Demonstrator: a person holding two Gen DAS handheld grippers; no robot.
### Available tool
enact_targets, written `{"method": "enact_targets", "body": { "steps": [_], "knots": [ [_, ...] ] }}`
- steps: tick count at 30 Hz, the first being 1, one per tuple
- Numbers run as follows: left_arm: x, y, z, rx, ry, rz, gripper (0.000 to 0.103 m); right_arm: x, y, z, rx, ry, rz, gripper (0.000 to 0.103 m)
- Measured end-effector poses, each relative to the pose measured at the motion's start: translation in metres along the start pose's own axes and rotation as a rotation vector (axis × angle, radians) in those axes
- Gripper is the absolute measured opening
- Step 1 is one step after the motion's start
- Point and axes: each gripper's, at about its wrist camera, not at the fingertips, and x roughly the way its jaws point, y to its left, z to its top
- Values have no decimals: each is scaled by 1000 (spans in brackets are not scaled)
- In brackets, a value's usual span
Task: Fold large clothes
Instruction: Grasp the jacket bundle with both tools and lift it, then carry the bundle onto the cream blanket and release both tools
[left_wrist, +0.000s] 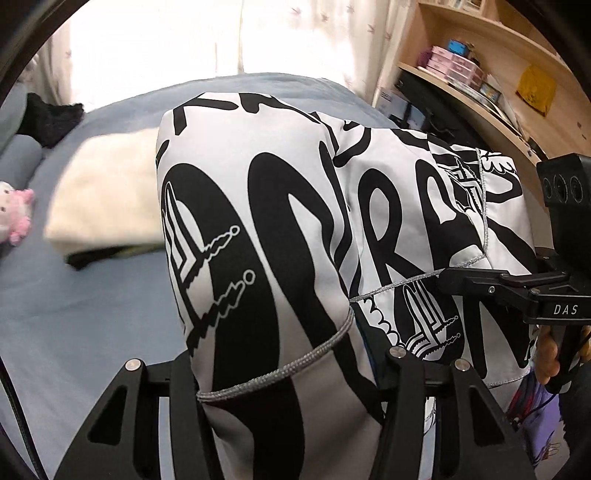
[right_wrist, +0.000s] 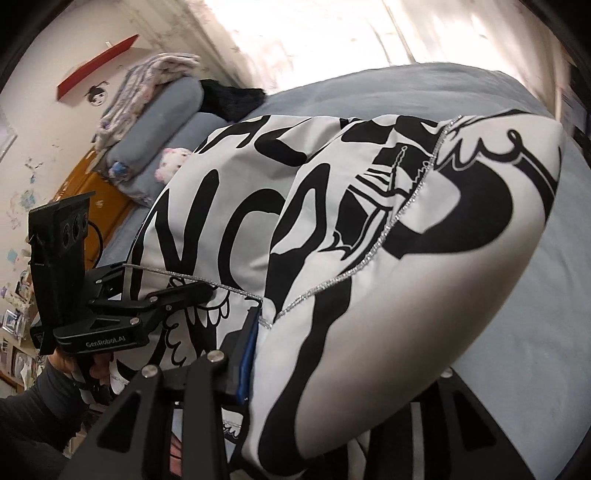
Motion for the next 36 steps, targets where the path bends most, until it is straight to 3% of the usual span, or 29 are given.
{"method": "enact_targets", "body": {
  "steps": [5, 11, 16, 21, 26, 29, 30, 32, 36],
  "knots": [
    [-24, 69, 30, 23, -27, 57, 51, 35, 47, 51, -29, -37, 49, 38],
    [-28, 158, 92, 76, -44, 126, 51, 98, 76, 136, -23, -84, 124, 38],
    [-13, 234, 148, 114, -56, 182, 51, 166, 84, 208, -4, -122, 177, 38],
    [36, 304, 202, 125, -43, 201, 51, 237, 74, 263, 42, -131, 223, 38],
    [105, 364, 212, 92, 24, 158, 55, 307, 33, 279, 133, -91, 205, 38],
    [149, 398, 204, 16, 55, 159, 81, 340, -8, 263, 215, -58, 160, 43],
    [155, 410, 201, -28, 37, 131, 88, 343, -20, 258, 257, -77, 228, 44],
    [155, 424, 198, -73, 9, 73, 89, 340, -26, 253, 273, -91, 280, 44],
    [146, 436, 192, -87, -15, 78, 91, 326, -10, 255, 220, -66, 215, 46]
  ]
}}
